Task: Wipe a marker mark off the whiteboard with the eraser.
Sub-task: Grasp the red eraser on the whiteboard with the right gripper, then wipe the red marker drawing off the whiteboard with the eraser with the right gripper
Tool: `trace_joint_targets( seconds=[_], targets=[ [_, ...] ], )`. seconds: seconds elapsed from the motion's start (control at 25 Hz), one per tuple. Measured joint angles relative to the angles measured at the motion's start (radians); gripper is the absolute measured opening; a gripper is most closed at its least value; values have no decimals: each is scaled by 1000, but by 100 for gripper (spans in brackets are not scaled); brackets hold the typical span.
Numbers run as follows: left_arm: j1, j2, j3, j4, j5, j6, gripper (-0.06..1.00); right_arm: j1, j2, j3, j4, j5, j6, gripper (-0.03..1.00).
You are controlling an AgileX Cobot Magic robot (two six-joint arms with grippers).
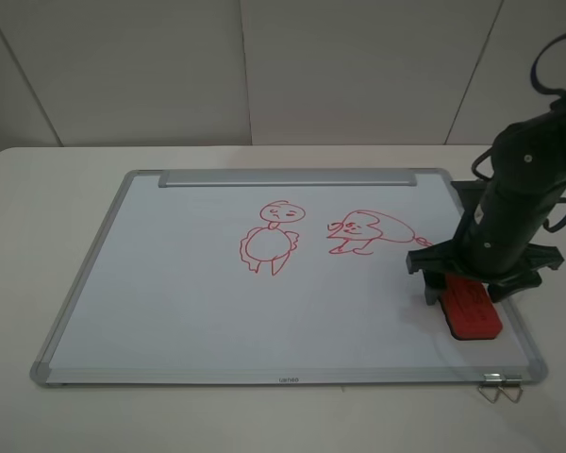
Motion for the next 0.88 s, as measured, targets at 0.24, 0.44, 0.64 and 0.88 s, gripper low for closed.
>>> trace_joint_targets(
  seconds=[0.24,0.44,0.64,0.88],
  targets=[
    [0,0,0,0,0,0,78,-1,1,0,-10,6,0,49],
    [0,0,0,0,0,0,78,-1,1,0,-12,7,0,49],
    [0,0,0,0,0,0,78,-1,1,0,-13,7,0,49],
    [0,0,0,0,0,0,78,8,-61,-81,-37,155,-28,49]
  ],
)
